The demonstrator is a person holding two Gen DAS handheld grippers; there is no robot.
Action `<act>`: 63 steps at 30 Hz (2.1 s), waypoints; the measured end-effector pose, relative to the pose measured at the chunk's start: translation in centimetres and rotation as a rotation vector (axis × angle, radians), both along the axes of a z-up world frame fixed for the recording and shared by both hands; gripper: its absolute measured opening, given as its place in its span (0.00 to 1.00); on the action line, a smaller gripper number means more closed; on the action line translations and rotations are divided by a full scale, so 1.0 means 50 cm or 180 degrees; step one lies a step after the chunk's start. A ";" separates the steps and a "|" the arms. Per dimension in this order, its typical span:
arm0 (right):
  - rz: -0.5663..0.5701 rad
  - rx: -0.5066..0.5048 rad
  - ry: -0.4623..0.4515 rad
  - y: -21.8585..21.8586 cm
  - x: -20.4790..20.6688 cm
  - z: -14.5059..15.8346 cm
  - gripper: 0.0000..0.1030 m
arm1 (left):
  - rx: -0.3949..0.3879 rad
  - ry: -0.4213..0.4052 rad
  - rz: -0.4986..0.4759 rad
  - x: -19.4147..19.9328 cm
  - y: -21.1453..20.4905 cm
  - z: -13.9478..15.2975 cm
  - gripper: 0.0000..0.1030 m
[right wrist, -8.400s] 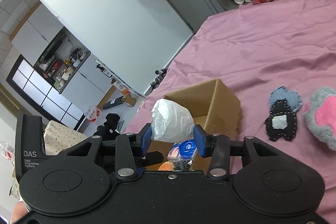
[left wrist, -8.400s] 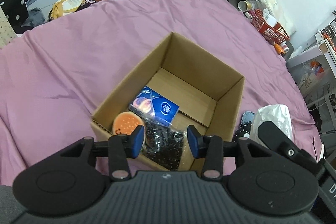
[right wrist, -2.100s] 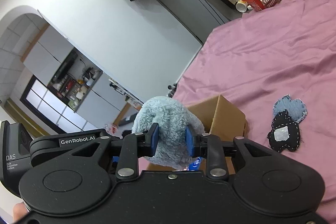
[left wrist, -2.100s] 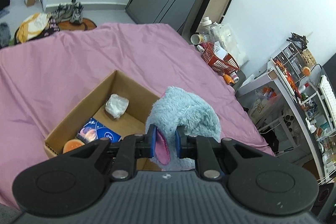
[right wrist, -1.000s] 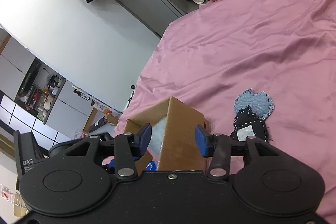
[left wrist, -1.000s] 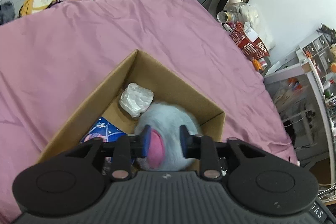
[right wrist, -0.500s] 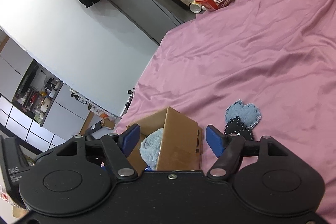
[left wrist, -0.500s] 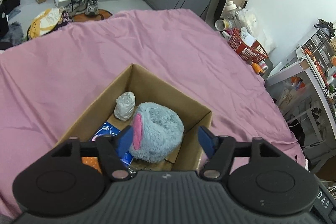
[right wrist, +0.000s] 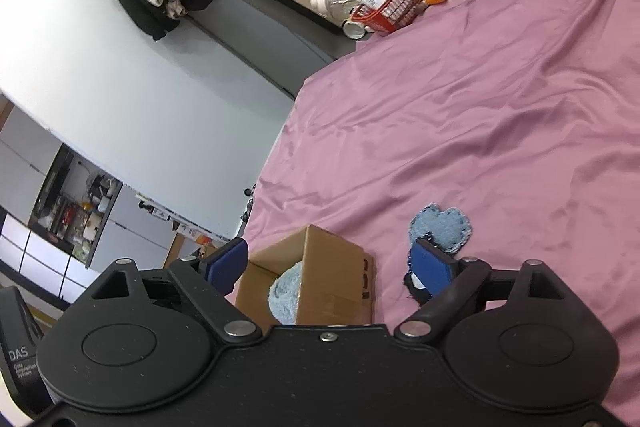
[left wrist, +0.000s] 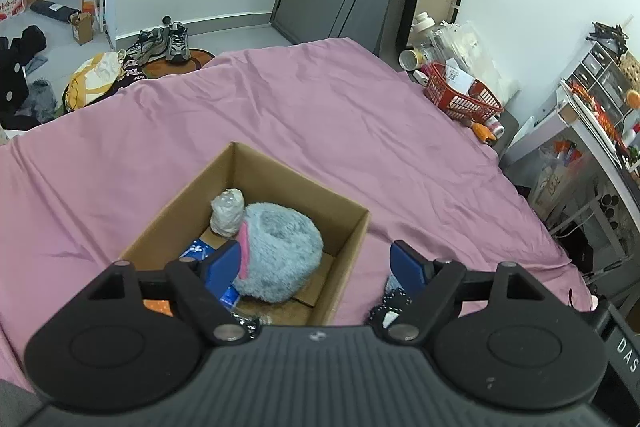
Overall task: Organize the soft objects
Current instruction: 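Move both tools to the black-and-blue patch plush on the sheet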
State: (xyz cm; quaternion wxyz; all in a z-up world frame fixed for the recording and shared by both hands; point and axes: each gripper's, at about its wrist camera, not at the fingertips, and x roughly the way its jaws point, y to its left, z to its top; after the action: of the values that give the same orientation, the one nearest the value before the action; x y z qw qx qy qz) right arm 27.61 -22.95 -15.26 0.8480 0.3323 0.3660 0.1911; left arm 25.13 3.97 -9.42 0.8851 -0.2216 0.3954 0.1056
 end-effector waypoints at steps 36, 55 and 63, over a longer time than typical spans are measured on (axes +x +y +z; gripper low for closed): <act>-0.0502 0.0459 0.0795 -0.139 0.067 -0.143 0.86 | 0.0220 0.0383 -0.0263 0.078 -0.217 -0.117 0.77; -0.0547 0.0649 0.1160 -0.123 0.111 -0.236 0.66 | 0.0061 0.0734 -0.0406 0.153 -0.226 -0.244 0.62; -0.0525 0.0806 0.1233 -0.109 0.131 -0.258 0.64 | 0.0082 0.0664 -0.0352 0.158 -0.217 -0.242 0.35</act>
State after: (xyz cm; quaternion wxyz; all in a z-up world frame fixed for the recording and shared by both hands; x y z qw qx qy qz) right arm 34.14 -28.42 -28.17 0.7263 0.4952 0.4665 0.0983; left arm 33.02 -6.86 -21.50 0.8463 -0.1760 0.4956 0.0842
